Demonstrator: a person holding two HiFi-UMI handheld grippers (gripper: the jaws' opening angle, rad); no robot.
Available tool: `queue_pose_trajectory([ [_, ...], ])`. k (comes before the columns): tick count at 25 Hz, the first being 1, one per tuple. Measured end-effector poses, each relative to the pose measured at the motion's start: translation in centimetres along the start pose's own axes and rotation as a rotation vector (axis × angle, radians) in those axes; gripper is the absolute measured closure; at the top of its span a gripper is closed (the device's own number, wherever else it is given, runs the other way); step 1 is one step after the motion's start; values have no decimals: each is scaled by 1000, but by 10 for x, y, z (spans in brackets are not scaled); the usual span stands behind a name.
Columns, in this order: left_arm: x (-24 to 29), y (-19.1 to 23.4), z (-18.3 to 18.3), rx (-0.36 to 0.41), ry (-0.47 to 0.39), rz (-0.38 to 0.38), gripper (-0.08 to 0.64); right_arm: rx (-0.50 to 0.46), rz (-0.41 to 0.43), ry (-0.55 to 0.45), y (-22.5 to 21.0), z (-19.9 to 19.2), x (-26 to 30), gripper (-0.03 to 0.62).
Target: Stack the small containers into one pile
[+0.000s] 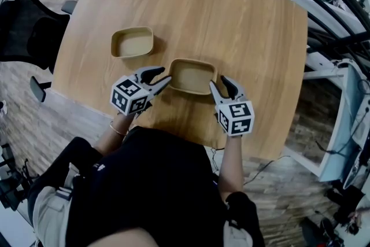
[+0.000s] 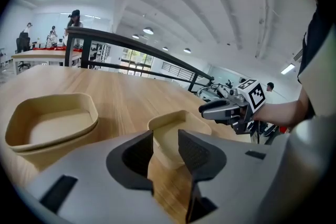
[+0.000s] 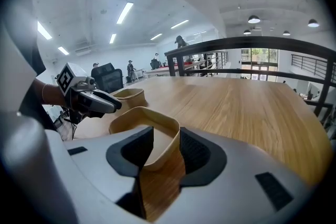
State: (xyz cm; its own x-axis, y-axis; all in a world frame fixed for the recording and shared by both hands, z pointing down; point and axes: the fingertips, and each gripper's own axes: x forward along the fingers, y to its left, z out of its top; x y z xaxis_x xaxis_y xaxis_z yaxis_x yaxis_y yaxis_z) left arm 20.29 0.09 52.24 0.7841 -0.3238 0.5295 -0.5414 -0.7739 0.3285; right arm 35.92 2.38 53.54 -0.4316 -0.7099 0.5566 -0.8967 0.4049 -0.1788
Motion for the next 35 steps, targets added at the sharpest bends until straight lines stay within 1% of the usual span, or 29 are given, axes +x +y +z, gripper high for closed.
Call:
queue_pose_trajectory([
  [5, 3, 0, -4, -33, 17, -8, 422, 25, 3, 25, 0, -9, 4, 433],
  [13, 11, 3, -13, -45, 55, 2, 419, 58, 15, 42, -3, -17, 6, 433],
  [17, 12, 4, -17, -66, 69, -5, 419, 78, 24, 57, 0, -24, 10, 433],
  [21, 19, 2, -21, -82, 81, -18, 419, 140, 41, 46, -1, -29, 10, 433],
  [24, 23, -1, -22, -80, 83, -19, 419, 167, 52, 44, 0, -32, 12, 433],
  [35, 23, -2, -18, -81, 75, -24, 419, 189, 75, 45, 7, -30, 15, 434],
])
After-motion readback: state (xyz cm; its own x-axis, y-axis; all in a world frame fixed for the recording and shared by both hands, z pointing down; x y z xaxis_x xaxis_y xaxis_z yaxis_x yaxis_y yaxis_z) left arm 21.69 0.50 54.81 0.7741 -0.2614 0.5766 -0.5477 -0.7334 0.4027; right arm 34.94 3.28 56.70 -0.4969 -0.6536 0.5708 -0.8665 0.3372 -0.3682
